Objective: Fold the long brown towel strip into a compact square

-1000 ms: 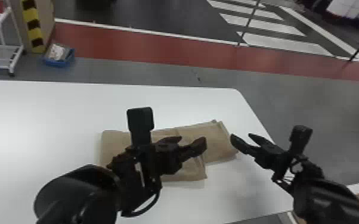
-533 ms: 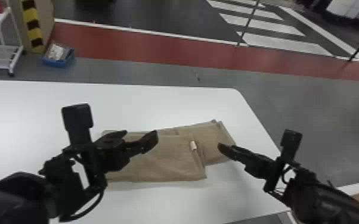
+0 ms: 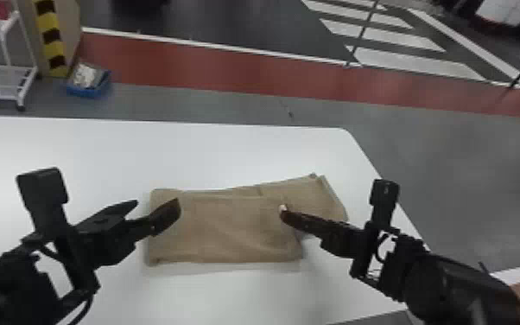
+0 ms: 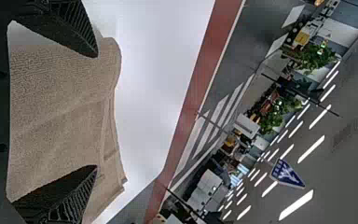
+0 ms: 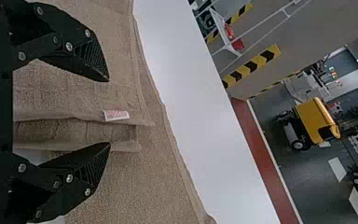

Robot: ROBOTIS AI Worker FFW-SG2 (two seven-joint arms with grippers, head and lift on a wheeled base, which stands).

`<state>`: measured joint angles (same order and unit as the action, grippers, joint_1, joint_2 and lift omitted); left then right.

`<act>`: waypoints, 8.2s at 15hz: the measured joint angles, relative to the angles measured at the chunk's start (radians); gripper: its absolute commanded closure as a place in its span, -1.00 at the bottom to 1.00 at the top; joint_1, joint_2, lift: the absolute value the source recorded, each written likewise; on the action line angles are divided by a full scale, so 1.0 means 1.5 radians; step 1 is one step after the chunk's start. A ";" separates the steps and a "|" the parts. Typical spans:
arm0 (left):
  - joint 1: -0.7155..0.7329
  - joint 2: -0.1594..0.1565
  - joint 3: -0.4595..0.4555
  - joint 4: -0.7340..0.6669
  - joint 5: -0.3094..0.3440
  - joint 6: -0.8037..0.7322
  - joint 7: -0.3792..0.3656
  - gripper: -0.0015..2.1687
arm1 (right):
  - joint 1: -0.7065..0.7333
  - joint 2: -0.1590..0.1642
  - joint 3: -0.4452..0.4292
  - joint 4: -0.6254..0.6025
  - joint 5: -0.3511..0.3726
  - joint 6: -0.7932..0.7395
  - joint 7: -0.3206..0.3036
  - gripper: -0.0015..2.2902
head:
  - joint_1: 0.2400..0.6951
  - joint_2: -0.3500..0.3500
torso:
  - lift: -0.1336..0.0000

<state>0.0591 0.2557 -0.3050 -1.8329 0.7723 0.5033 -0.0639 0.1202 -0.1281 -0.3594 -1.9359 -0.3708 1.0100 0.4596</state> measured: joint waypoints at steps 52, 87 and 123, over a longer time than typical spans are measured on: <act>0.046 0.000 0.014 -0.049 0.021 0.006 -0.013 -0.97 | -0.052 -0.027 -0.038 0.060 0.020 0.092 -0.019 -0.32 | 1.00 -1.00 | -0.80; 0.000 -0.010 0.011 0.032 0.028 0.004 -0.022 -0.97 | -0.090 -0.090 -0.109 0.079 -0.116 -0.093 0.013 -0.02 | 1.00 -1.00 | -0.80; -0.025 -0.034 -0.153 0.079 -0.137 -0.068 0.060 -0.42 | 0.174 0.005 -0.203 0.118 -0.169 -0.563 0.127 -0.93 | 1.00 -1.00 | -0.80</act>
<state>0.0221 0.2054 -0.5342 -1.7141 0.5670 0.4015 0.0266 0.3809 -0.1203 -0.6643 -1.7591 -0.6237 0.1657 0.6504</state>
